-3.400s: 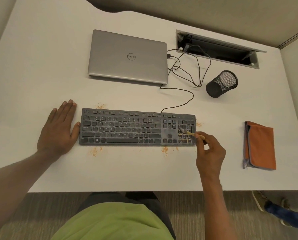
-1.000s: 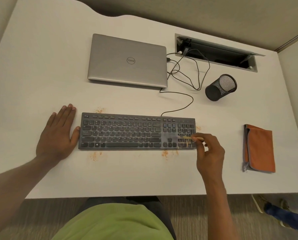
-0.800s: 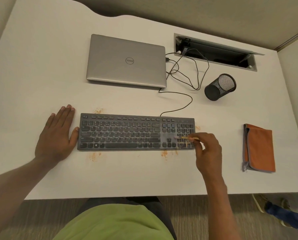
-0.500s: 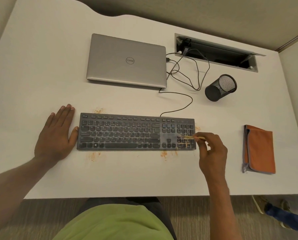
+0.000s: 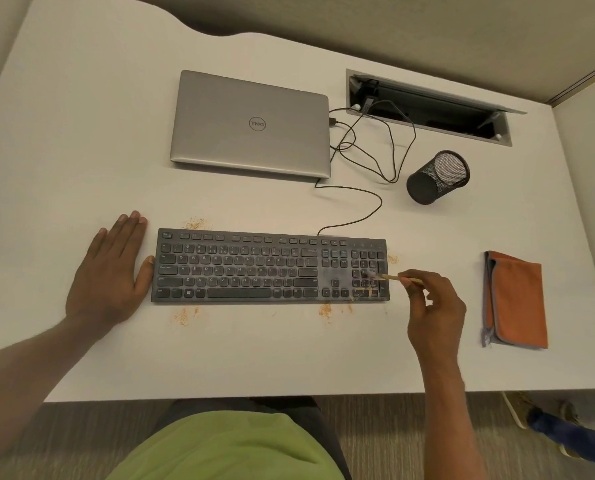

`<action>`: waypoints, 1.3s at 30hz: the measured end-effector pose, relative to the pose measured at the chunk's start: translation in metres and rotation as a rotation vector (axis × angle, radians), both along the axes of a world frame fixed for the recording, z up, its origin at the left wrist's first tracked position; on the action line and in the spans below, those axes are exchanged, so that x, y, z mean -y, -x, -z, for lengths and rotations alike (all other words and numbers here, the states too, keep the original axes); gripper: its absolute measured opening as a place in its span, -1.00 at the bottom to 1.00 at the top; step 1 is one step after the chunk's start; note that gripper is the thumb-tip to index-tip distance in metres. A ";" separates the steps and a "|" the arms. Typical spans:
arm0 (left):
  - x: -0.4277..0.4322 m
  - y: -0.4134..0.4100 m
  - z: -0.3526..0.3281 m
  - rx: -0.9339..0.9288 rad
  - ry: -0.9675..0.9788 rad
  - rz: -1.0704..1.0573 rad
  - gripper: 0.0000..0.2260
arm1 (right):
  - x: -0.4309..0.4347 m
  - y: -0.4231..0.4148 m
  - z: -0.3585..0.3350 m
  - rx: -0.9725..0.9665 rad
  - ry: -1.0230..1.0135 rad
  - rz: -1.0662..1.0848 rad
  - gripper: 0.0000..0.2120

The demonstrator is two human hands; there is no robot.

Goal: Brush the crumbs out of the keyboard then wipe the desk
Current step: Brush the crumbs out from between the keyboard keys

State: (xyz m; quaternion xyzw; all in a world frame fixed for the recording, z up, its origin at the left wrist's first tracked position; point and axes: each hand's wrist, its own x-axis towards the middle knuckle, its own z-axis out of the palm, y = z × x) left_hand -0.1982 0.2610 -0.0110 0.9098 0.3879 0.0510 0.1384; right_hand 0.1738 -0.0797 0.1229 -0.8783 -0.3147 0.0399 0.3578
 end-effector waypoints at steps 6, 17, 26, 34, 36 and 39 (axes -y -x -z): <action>0.000 0.000 0.000 -0.003 0.000 0.002 -0.36 | -0.005 0.000 0.004 -0.068 0.027 -0.092 -0.80; 0.000 0.000 0.000 -0.008 -0.003 -0.004 -0.36 | 0.007 -0.008 0.005 -0.047 -0.005 0.074 -0.84; 0.002 0.000 -0.001 0.005 -0.013 -0.006 -0.37 | -0.012 0.003 0.020 -0.061 -0.089 0.141 -0.85; 0.002 -0.001 -0.002 0.009 -0.017 -0.007 -0.37 | 0.005 0.005 0.020 -0.023 0.048 0.096 -0.89; 0.001 -0.001 -0.002 0.009 -0.018 -0.005 -0.37 | 0.003 0.002 0.016 -0.005 0.036 0.103 -0.88; 0.001 -0.001 -0.001 0.007 -0.018 -0.004 -0.37 | -0.005 0.000 0.014 0.001 -0.025 0.121 -0.87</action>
